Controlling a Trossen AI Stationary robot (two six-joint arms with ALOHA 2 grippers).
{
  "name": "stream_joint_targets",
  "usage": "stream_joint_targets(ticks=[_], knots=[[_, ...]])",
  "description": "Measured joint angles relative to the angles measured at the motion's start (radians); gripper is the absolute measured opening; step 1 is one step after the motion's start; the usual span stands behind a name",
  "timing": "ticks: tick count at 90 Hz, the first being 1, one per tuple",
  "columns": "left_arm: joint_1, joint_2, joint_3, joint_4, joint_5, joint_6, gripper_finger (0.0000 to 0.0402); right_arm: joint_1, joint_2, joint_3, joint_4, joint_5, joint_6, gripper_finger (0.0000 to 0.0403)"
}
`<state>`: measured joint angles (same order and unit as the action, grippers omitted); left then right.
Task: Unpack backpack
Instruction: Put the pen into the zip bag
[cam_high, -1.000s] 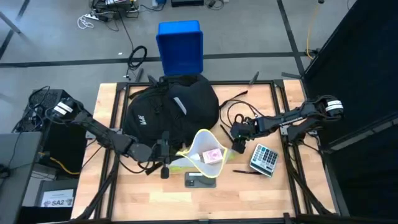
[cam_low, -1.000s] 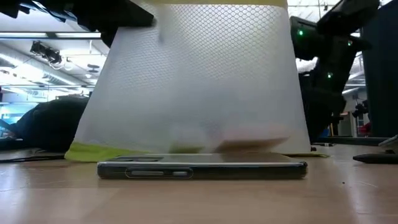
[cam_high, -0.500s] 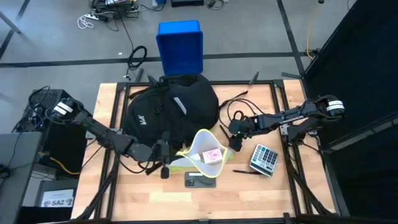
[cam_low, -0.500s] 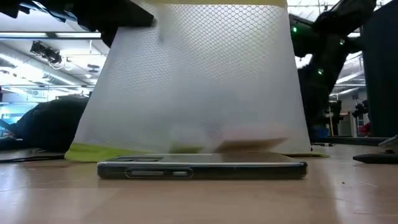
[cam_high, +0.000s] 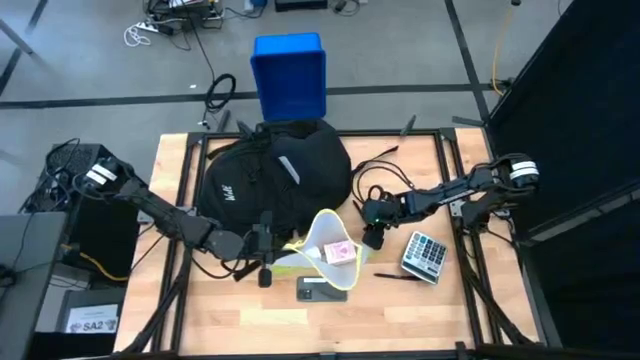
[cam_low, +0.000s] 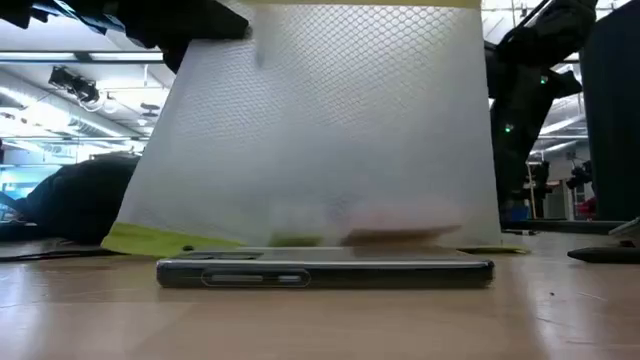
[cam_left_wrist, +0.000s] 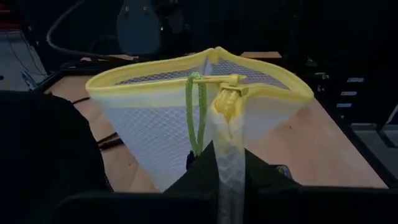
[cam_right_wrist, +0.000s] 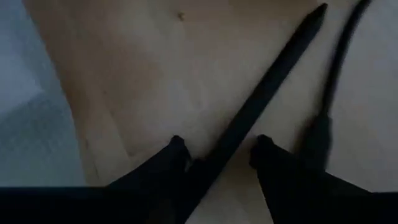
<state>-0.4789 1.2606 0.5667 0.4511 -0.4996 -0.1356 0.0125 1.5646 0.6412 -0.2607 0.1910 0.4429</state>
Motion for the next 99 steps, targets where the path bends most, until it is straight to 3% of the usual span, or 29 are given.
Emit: stream_joint_targets(ticks=[30, 56, 73, 99], knots=[[0.000, 0.000, 0.000, 0.004, 0.000, 0.000, 0.0000, -0.072, -0.095, -0.005, -0.267, 0.015, 0.001, 0.0100], [0.000, 0.000, 0.000, 0.003, 0.000, 0.000, 0.0000, -0.108, -0.095, -0.006, -0.301, -0.016, -0.052, 0.0011], [0.000, 0.000, 0.000, 0.003, 0.000, 0.000, 0.0000, -0.085, -0.095, 0.008, -0.328, 0.002, -0.027, 0.0005], [0.000, 0.000, 0.000, 0.002, 0.000, 0.000, 0.0000, 0.005, -0.091, 0.178, -0.659, 0.141, 0.078, 0.0002]])
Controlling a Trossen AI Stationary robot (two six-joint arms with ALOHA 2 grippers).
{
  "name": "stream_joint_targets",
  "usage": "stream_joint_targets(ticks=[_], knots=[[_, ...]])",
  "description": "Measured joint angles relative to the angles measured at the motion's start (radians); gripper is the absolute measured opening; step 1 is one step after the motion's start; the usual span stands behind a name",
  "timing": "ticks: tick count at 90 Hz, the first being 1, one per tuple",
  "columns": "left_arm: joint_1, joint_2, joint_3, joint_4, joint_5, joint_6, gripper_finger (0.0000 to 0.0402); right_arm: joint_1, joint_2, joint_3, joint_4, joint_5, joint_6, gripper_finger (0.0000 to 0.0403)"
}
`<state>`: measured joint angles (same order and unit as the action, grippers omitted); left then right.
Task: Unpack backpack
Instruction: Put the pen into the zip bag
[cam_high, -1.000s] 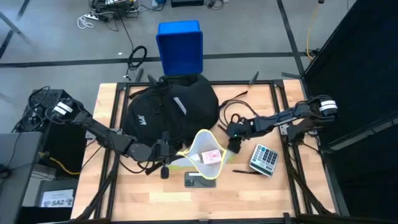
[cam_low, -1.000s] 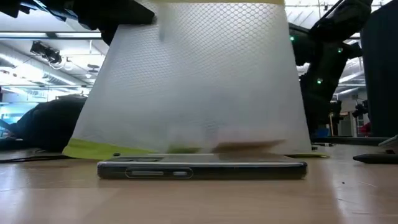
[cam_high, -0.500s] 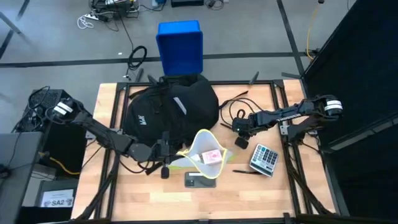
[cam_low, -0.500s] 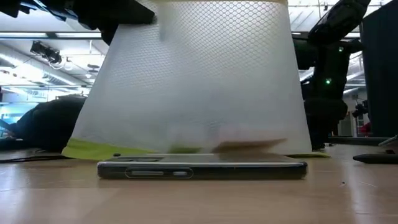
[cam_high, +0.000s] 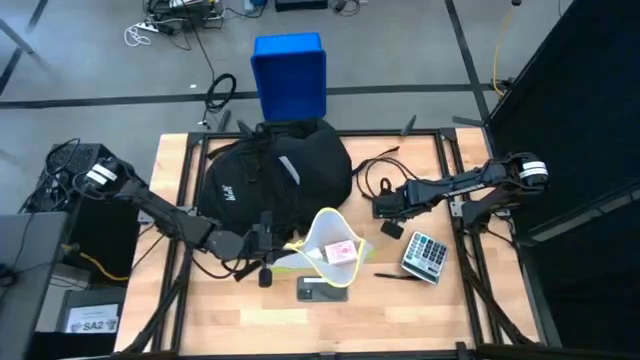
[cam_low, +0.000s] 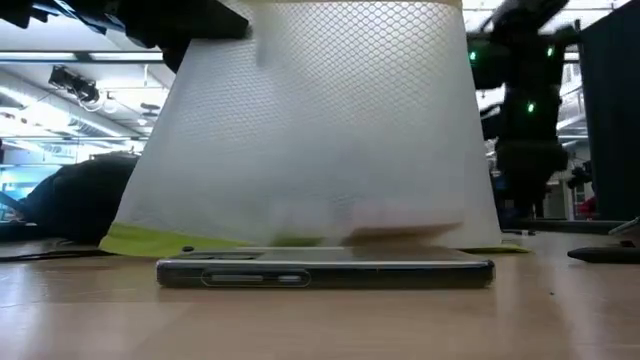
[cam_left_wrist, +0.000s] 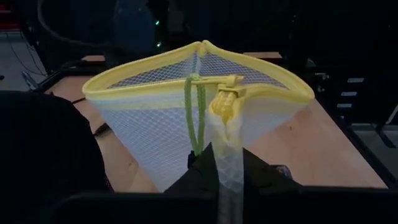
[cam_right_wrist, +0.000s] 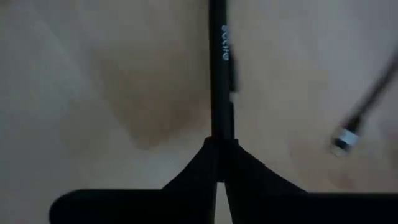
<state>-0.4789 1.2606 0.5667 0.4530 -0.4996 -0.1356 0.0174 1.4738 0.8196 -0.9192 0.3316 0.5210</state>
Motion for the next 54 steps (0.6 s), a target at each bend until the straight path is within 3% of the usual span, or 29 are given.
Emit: stream_joint_targets(ticks=[34, 54], knots=[[0.000, 0.000, 0.000, 0.005, 0.000, 0.000, 0.0000, 0.130, -0.001, 0.331, -0.383, 0.218, 0.150, 0.0001], [0.000, 0.000, 0.000, 0.005, 0.000, 0.000, 0.0000, 0.189, -0.003, 0.506, -0.499, 0.311, 0.183, 0.0001]])
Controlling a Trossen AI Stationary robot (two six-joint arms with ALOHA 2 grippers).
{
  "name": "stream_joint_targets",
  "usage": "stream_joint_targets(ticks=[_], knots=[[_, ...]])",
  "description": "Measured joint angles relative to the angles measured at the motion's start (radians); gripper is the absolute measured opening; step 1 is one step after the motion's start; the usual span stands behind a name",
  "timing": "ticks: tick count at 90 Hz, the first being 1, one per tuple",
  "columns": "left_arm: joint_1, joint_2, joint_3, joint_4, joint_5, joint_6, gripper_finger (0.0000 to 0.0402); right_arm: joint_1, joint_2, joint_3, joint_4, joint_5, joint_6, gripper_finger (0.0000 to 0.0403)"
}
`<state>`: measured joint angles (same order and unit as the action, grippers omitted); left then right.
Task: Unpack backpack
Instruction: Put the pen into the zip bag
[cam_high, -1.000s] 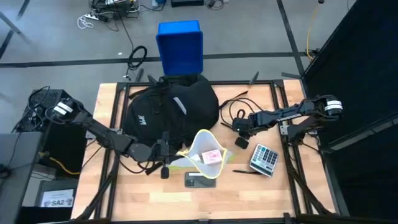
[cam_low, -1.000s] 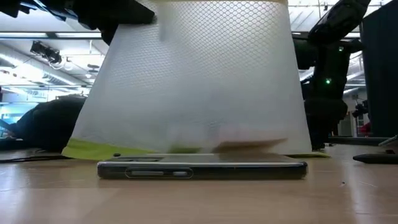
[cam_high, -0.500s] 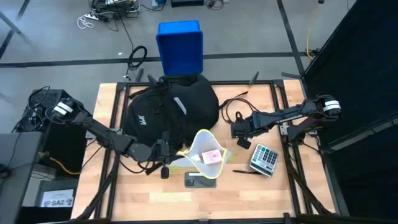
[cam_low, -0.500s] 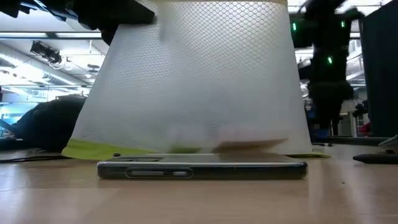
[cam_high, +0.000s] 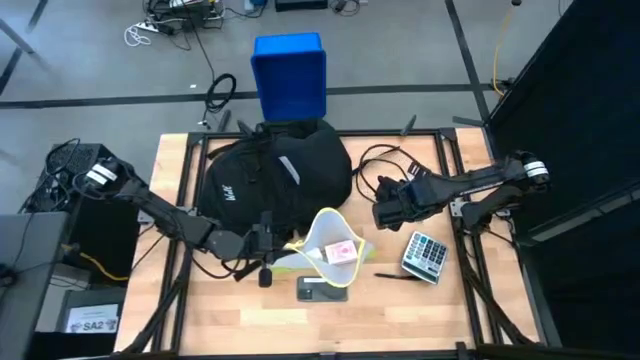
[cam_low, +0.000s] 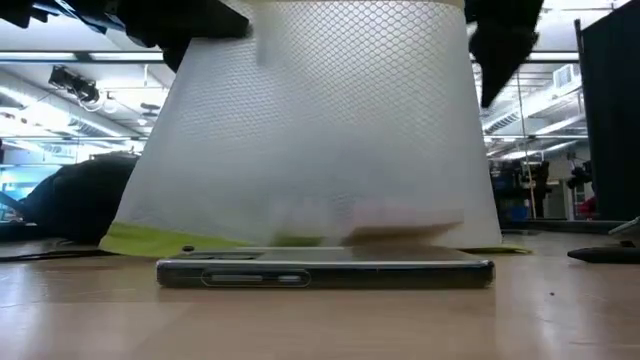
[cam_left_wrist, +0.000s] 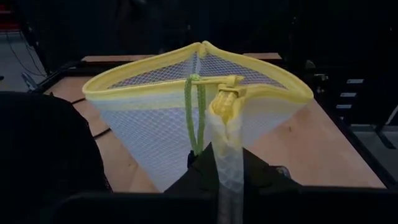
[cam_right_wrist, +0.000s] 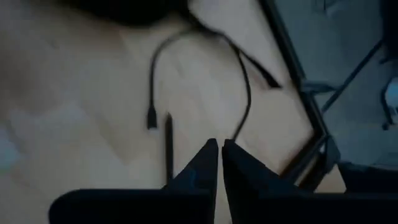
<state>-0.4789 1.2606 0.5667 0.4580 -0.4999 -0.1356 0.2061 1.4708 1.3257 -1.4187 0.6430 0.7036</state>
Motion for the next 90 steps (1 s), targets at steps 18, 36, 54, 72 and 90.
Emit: stream_joint_targets(ticks=[18, 36, 54, 72, 90], knots=[[0.000, 0.000, 0.000, 0.001, 0.000, 0.000, 0.0000, 0.035, -0.001, 0.041, -0.010, -0.024, -0.005, 0.0000], [0.000, 0.000, 0.000, 0.000, 0.000, 0.000, 0.0000, -0.025, -0.001, -0.115, 0.050, -0.108, -0.040, 0.0008], [0.000, 0.000, 0.000, 0.000, 0.000, 0.000, 0.0000, -0.209, -0.054, -0.414, 0.410, -0.423, -0.263, 0.0017], [0.000, 0.000, 0.000, 0.000, 0.000, 0.000, 0.0000, -0.487, -0.203, -0.597, 0.526, -0.564, -0.346, 0.0002], [0.000, 0.000, 0.000, 0.000, 0.000, 0.000, 0.0000, -0.615, -0.296, -0.707, 0.566, -0.717, -0.402, 0.0052]])
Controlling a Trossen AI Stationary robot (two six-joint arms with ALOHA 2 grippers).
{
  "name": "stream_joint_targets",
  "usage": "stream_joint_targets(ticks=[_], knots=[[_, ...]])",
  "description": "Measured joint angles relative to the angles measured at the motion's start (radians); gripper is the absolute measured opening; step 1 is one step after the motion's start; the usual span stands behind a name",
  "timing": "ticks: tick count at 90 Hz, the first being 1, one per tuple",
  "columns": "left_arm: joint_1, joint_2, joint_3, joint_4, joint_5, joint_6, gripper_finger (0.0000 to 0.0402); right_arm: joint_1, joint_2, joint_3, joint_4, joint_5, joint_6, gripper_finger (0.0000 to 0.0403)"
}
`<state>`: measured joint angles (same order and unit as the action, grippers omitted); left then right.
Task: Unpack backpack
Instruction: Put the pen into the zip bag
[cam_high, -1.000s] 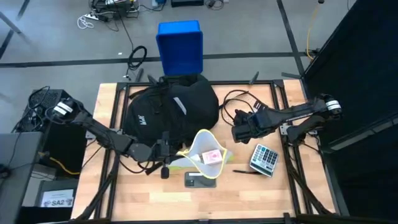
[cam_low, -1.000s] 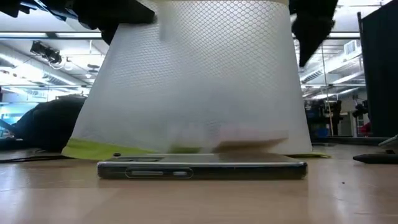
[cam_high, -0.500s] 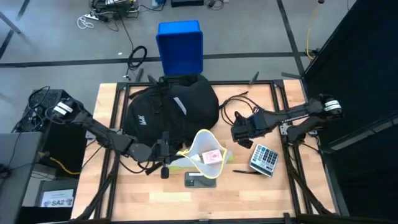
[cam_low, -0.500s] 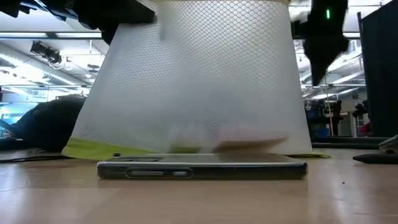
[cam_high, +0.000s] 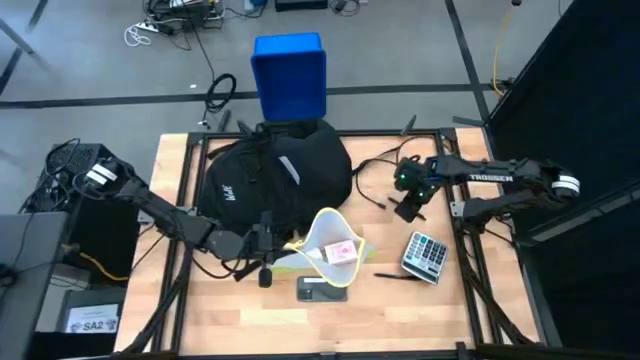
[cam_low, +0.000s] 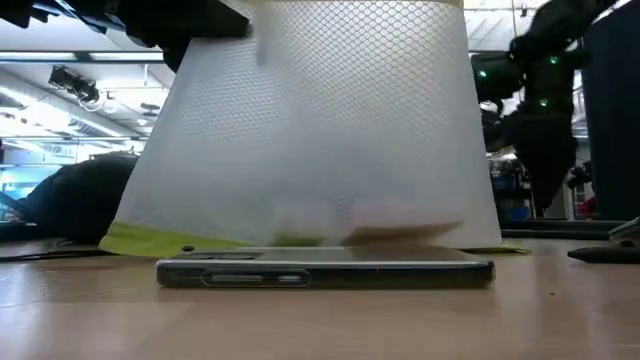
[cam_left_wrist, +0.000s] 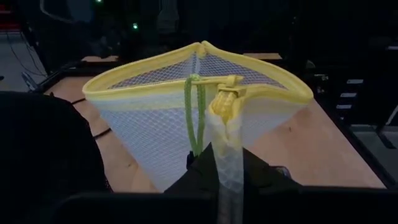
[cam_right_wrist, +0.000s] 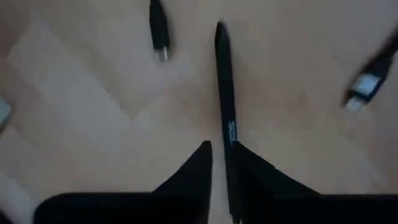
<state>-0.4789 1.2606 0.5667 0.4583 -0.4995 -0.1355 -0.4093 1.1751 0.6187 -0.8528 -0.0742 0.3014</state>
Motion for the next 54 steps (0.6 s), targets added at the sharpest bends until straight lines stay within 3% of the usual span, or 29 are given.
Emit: stream_joint_targets(ticks=[12, 29, 40, 54], knots=[[0.000, 0.000, 0.000, -0.001, 0.000, 0.000, 0.0000, 0.008, 0.002, -0.018, 0.046, 0.022, 0.034, 0.0110], [0.000, 0.000, 0.000, 0.000, 0.000, 0.000, 0.0000, 0.043, 0.040, -0.032, 0.071, 0.141, 0.092, 0.0175], [0.000, 0.001, 0.000, 0.000, 0.000, 0.000, 0.0000, 0.054, 0.103, -0.036, 0.079, 0.160, 0.122, 0.0192], [0.000, 0.002, 0.000, 0.000, 0.000, 0.000, 0.0000, 0.063, 0.211, -0.029, 0.109, 0.152, 0.127, 0.0186]])
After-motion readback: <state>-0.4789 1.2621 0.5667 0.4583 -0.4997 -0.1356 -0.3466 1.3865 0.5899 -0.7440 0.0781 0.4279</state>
